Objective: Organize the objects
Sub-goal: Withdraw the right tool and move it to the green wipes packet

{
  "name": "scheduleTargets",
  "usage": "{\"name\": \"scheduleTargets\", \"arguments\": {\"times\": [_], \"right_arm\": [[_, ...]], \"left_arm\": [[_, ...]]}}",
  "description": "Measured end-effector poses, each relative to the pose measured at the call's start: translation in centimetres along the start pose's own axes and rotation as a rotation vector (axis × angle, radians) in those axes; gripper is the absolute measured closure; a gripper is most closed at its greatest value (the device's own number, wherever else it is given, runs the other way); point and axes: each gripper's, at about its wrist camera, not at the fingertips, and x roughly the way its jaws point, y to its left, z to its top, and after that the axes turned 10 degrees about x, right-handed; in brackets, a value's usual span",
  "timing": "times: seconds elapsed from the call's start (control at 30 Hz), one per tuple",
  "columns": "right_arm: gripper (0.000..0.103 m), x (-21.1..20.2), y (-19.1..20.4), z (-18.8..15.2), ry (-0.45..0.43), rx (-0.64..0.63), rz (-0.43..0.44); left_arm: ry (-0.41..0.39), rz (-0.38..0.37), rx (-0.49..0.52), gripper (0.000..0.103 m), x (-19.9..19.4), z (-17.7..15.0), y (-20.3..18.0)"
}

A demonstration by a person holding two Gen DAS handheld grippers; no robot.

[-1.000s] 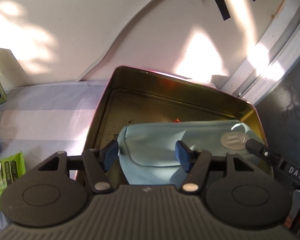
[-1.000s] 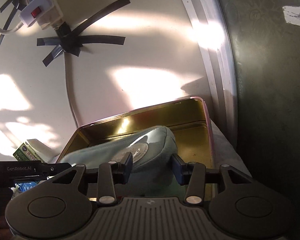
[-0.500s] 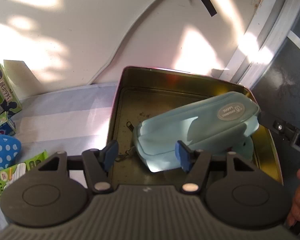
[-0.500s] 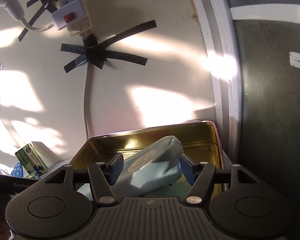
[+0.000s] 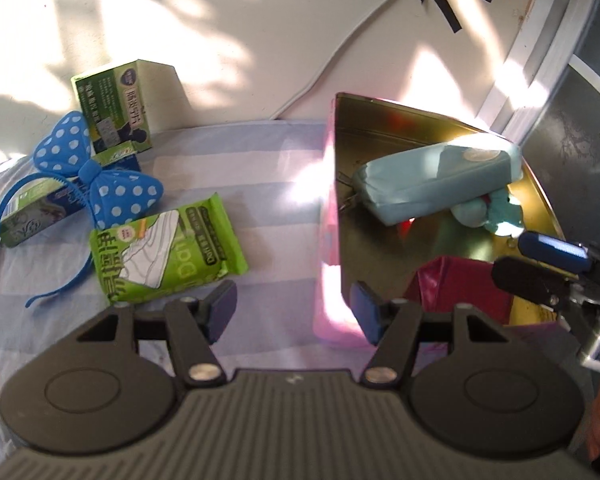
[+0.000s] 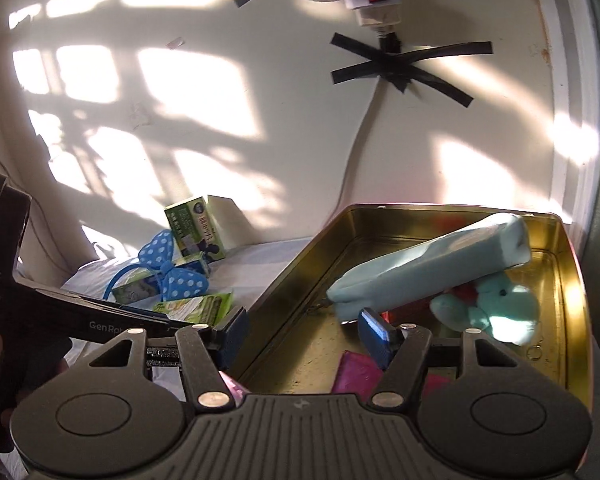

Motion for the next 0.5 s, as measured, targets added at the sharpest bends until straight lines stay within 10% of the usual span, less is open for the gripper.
{"name": "scheduleTargets", "arguments": {"times": [0.5], "right_arm": [[0.041, 6.8, 11.5, -4.0, 0.277, -0.136, 0.148]], "left_arm": [[0.124, 0.161, -0.169, 0.038, -1.9, -8.1, 11.4]]}}
